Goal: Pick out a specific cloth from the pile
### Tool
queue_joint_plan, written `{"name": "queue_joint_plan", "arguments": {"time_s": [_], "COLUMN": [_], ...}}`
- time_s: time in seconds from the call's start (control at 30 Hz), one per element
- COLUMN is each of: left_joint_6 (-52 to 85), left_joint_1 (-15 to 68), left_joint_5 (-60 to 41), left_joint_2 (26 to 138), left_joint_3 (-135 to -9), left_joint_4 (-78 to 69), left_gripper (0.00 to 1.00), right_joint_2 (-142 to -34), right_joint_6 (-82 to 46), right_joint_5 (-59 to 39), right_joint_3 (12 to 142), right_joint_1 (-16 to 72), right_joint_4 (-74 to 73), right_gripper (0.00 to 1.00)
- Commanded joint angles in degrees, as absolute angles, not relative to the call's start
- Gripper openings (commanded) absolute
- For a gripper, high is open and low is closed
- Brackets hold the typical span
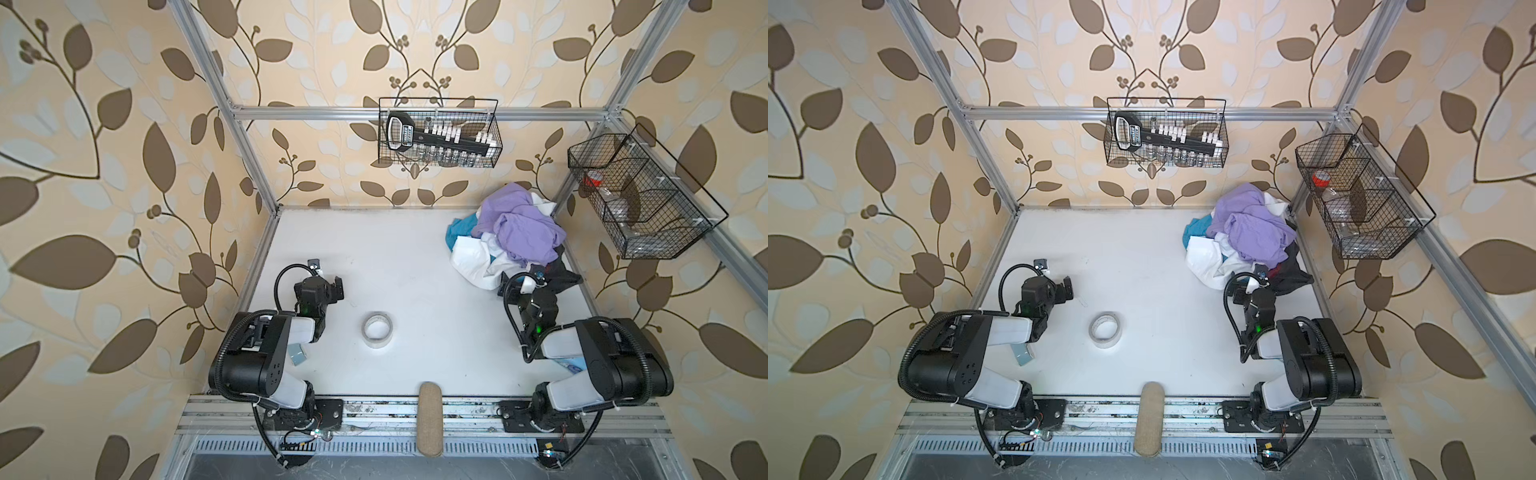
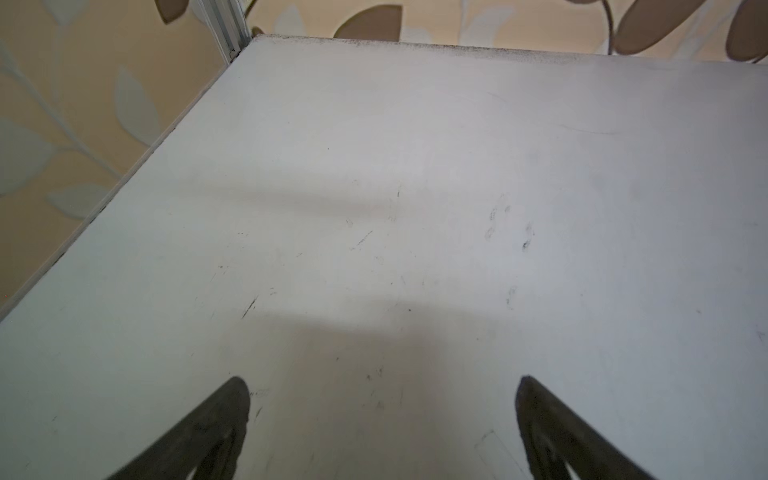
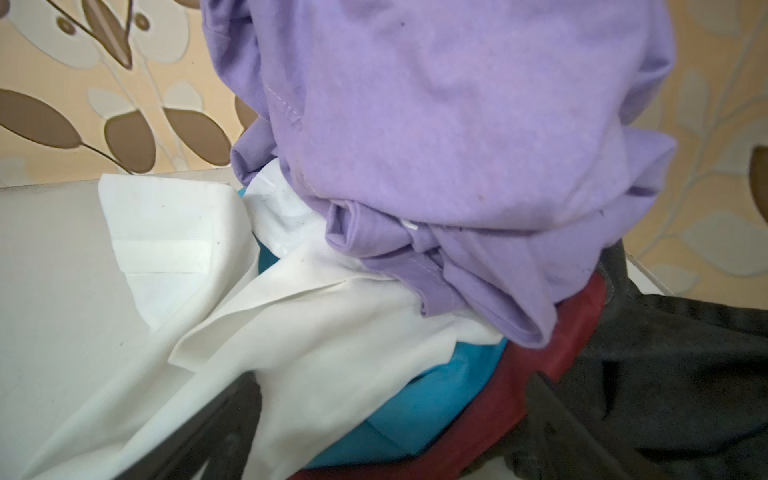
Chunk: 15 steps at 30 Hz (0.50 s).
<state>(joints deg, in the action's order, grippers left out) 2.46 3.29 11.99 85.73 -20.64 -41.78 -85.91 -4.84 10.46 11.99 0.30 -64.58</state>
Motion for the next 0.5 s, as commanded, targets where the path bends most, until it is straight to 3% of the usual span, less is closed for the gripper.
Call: {"name": "queue_joint_plan", "arguments": {"time_s": [0.0, 0.47], "left_joint_6": [1.96, 1.93], "left_joint_1": [2.82, 2.81], "left_joint_5": [11.33, 11.34], "left_joint_2": [85.95, 85.89], "left_joint_3": [-21.95, -21.95], "left_joint_4": [-42.94, -42.98], "left_gripper": [0.99, 0.99], "right_joint_2": [-85.69, -85.78], "right_joint_6": [-4.48, -4.48], "right_joint_5": [9.78, 9.49], "right_joint_3": [12.74, 12.91], "right_joint_1": [0.09, 0.0], "right_joint_4": [-66.1, -65.9], "right_gripper": [0.99, 1.0]}}
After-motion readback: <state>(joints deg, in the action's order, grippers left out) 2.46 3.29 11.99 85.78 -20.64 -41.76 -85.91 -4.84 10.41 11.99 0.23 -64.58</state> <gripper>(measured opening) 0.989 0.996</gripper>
